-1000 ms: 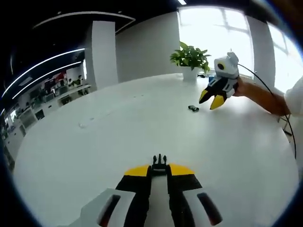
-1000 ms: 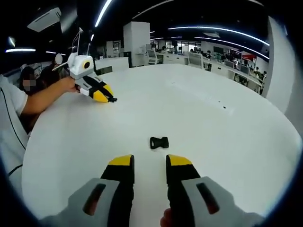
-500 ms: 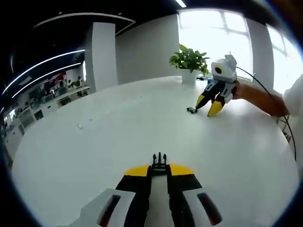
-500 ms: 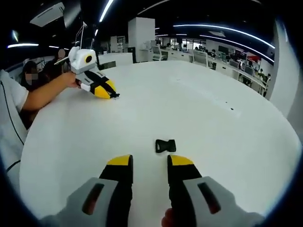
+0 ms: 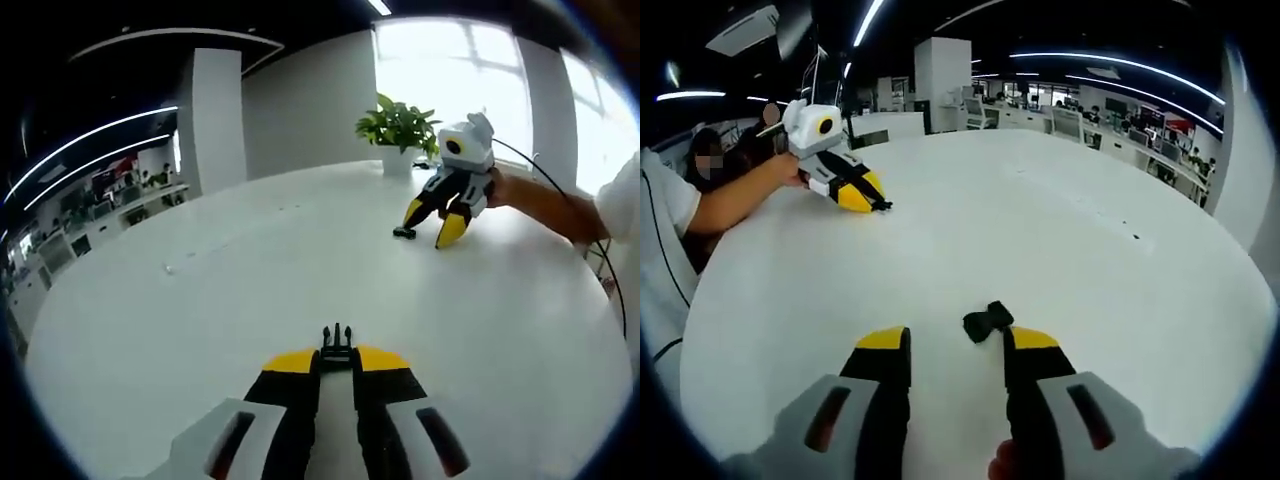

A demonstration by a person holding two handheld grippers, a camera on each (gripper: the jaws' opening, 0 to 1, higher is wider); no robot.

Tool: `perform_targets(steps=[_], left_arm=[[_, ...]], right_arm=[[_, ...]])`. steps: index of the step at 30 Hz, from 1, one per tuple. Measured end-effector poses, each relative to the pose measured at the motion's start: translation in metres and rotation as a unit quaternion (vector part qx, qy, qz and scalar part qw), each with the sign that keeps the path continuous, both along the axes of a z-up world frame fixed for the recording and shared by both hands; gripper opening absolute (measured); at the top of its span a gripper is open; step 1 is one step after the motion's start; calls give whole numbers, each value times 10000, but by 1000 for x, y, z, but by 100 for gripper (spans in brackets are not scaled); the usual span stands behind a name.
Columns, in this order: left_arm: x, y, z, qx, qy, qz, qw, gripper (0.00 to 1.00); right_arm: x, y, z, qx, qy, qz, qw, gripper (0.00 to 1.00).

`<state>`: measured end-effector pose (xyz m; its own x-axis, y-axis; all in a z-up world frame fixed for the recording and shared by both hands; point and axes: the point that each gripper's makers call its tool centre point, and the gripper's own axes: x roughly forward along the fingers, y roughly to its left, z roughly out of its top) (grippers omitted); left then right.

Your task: Snap the two parts of the plastic buckle together until the buckle closes and remains connected.

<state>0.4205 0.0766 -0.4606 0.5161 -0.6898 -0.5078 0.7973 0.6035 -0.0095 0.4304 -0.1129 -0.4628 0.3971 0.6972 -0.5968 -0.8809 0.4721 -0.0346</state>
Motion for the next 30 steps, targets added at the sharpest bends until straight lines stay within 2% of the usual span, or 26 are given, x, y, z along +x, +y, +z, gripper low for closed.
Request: perform_targets(steps=[10, 13, 15, 19, 26, 30], left_arm=[[-2, 0, 2, 12, -15, -7, 10000, 13], [-3, 0, 2, 12, -16, -11, 10000, 13], [-4, -1, 2, 19, -14, -10, 10000, 13], [-6, -2, 2, 43, -33, -19, 10000, 13], [-9, -2, 2, 25, -10, -28, 10000, 13], [-11, -2, 2, 25, -4, -38, 10000, 13]], right_arm=[[11, 9, 3, -11, -58, 181, 9998, 40], [14, 12, 16, 292, -250, 121, 9992, 38], [18, 6, 18, 248, -260, -24, 9994, 36], [18, -2, 12, 115, -248, -22, 9996, 35], [17, -4, 10, 217, -186, -16, 9996, 32], [19, -6, 7, 182, -170, -50, 9997, 26]])
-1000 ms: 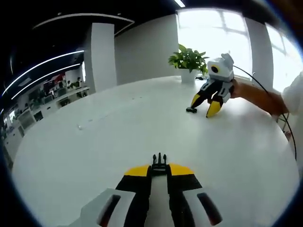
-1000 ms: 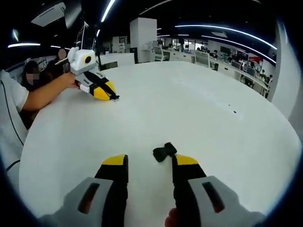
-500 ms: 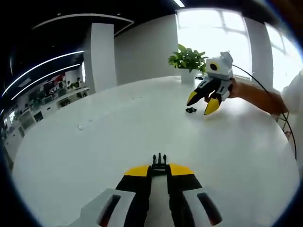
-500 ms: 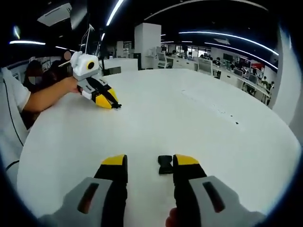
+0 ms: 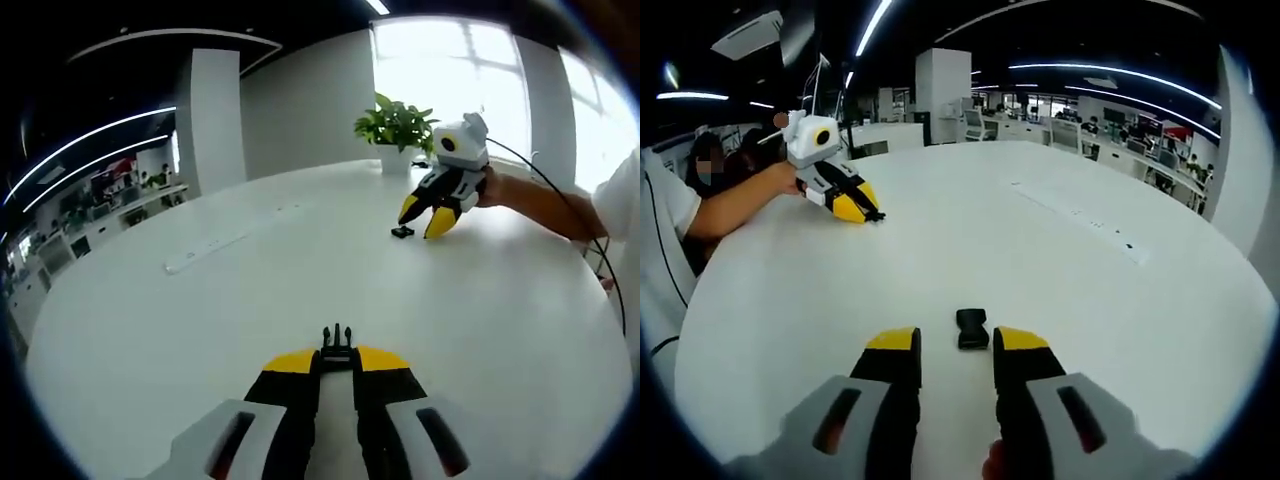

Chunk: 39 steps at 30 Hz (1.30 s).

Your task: Snap the two parts of the plastic buckle together until the buckle closes and remains connected.

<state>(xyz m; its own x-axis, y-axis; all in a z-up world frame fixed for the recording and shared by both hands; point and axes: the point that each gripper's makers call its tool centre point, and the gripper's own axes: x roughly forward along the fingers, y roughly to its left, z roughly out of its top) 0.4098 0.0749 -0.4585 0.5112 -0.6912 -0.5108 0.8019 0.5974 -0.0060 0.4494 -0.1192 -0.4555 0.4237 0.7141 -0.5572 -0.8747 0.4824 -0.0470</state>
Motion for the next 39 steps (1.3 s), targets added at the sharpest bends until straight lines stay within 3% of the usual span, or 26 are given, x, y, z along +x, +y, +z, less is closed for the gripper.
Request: perform_targets(steps=[39], left_arm=[[1, 1, 0, -3, 21, -8, 10000, 13]], right_arm=[[5, -5, -2, 170, 24, -116, 9998, 16]])
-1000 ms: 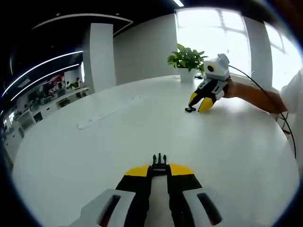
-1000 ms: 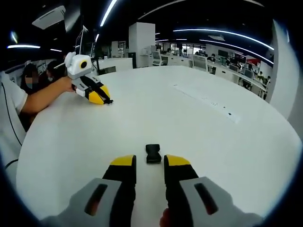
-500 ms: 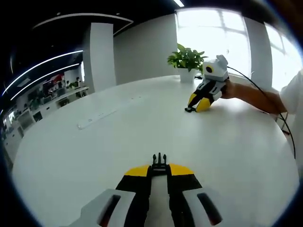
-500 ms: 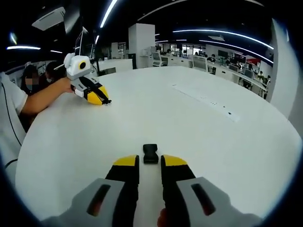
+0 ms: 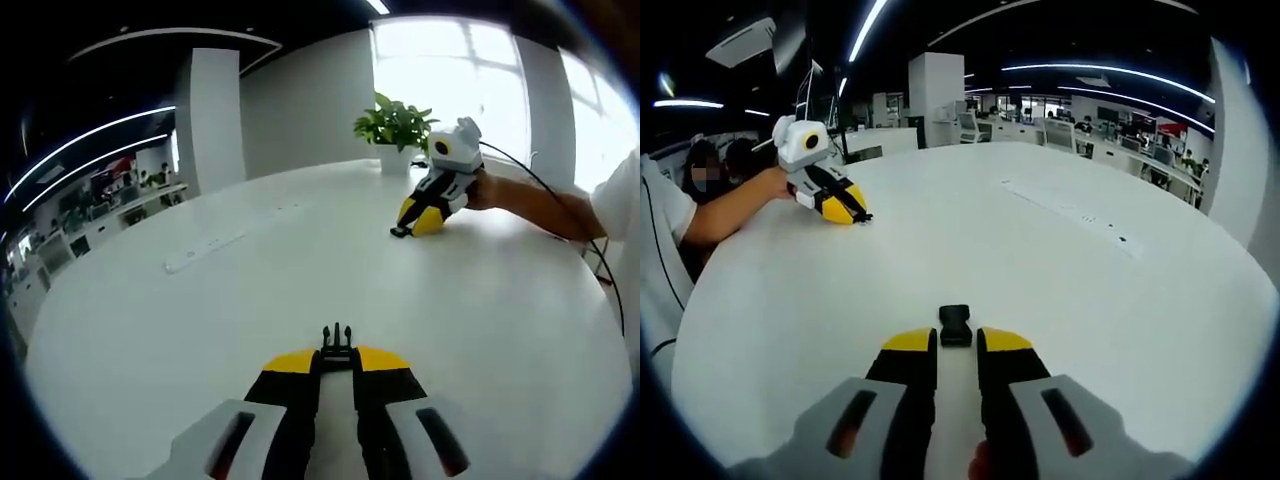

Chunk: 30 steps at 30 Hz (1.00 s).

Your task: Snap the two parts of the plastic buckle together until the buckle closes and remains connected.

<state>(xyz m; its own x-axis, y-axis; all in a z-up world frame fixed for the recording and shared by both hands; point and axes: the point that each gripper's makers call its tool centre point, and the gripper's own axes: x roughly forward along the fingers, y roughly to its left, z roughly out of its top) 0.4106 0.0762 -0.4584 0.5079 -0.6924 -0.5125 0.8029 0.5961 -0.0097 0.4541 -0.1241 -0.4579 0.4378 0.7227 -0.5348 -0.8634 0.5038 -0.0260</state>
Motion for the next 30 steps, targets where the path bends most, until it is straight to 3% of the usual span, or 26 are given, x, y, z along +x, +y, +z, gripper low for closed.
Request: perform_targets(steps=[30], left_arm=[[15, 8, -1, 35, -51, -16, 10000, 13]], right_arm=[[-5, -2, 3, 89, -32, -29, 10000, 13]])
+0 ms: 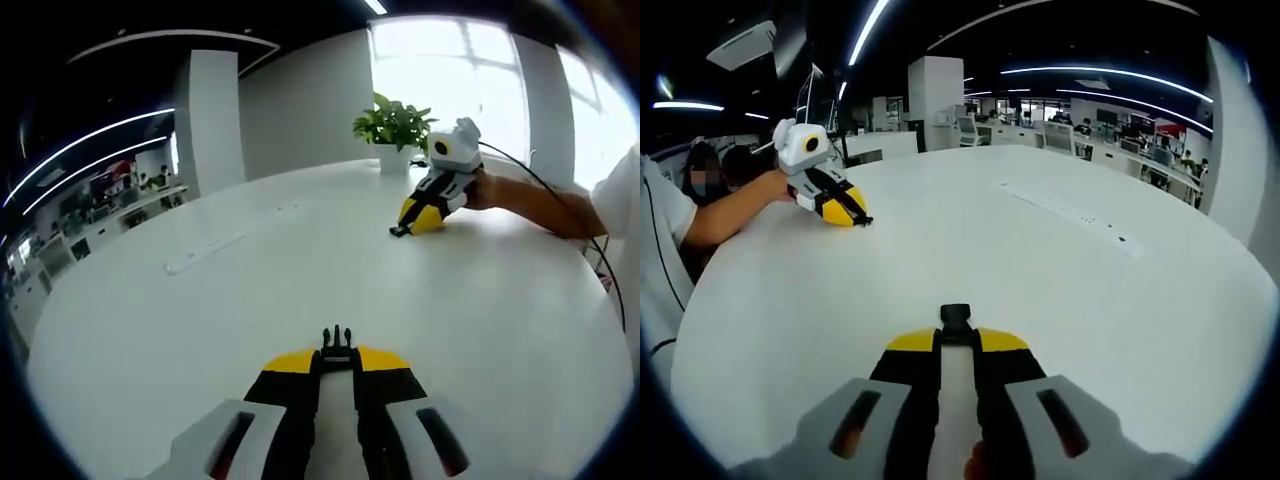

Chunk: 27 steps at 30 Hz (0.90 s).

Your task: Snap the two parts of the plastic buckle together until the buckle closes and remains connected.

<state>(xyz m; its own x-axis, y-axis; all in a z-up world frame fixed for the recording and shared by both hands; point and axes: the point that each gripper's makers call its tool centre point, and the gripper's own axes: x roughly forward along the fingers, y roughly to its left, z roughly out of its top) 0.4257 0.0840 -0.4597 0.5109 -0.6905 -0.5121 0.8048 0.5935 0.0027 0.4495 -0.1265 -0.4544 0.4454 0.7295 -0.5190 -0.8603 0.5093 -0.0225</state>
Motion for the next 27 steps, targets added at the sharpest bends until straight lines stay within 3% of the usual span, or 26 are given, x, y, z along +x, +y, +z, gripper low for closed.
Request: perform_targets(steps=[19, 27], left_arm=[[-17, -5, 0, -33, 95, 133, 9999, 13], [-7, 0, -4, -47, 117, 125, 9998, 13]], right_arm=[[-3, 0, 1, 18, -31, -60, 10000, 13], [-4, 0, 1, 17, -43, -79, 10000, 13]])
